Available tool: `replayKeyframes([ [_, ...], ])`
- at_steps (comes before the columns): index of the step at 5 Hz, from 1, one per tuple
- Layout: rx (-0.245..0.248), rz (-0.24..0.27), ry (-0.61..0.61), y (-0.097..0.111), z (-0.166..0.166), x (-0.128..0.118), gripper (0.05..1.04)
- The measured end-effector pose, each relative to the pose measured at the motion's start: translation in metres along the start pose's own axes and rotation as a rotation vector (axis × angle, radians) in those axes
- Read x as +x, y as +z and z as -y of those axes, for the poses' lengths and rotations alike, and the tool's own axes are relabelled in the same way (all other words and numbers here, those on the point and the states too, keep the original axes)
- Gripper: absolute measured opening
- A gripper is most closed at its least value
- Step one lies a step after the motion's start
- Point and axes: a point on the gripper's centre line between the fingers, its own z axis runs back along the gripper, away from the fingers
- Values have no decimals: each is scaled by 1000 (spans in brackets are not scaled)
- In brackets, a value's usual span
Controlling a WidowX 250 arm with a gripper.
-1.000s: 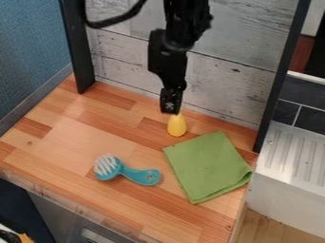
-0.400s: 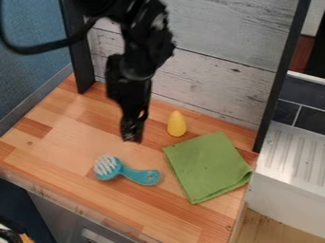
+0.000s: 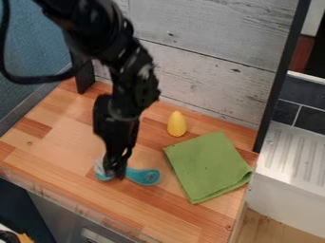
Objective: Move the blue brush to the upper left corner of the table
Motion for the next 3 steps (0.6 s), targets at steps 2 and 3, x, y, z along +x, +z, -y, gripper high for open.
replayKeyframes([
  [2, 25, 59, -73, -34, -4, -9, 950],
  [3, 12, 65, -81, -36, -2, -8, 684],
])
